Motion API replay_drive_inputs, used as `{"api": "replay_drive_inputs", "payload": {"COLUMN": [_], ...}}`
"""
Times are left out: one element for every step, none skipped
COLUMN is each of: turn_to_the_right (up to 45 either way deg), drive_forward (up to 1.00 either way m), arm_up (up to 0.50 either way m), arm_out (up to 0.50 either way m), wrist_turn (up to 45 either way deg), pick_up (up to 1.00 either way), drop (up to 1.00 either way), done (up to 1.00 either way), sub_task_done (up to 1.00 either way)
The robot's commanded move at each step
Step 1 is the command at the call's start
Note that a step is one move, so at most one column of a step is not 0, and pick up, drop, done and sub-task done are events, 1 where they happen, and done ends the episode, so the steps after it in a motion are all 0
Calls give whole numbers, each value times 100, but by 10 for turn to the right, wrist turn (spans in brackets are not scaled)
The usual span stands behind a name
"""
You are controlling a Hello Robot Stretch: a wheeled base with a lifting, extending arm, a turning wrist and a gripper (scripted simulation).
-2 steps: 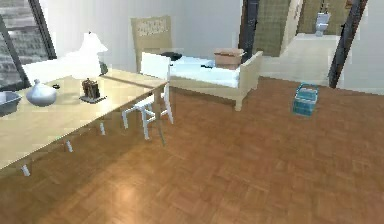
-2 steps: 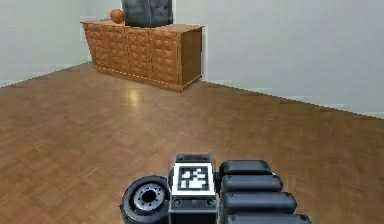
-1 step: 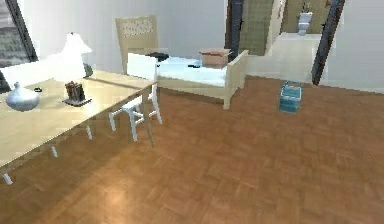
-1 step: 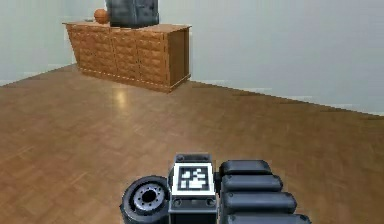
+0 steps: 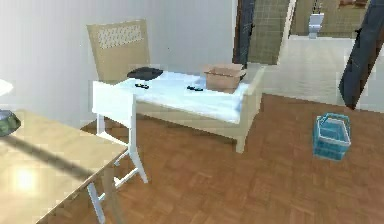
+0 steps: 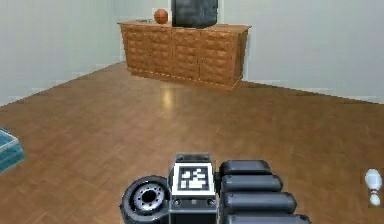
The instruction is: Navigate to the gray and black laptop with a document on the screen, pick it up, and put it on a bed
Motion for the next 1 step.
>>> {"api": "replay_drive_inputs", "payload": {"turn_to_the_right": [0], "drive_forward": [85], "arm_up": [0], "arm_out": [0], "wrist_turn": [0], "pick_up": [0], "drop": [0], "done": [0], "sub_task_done": [0]}}
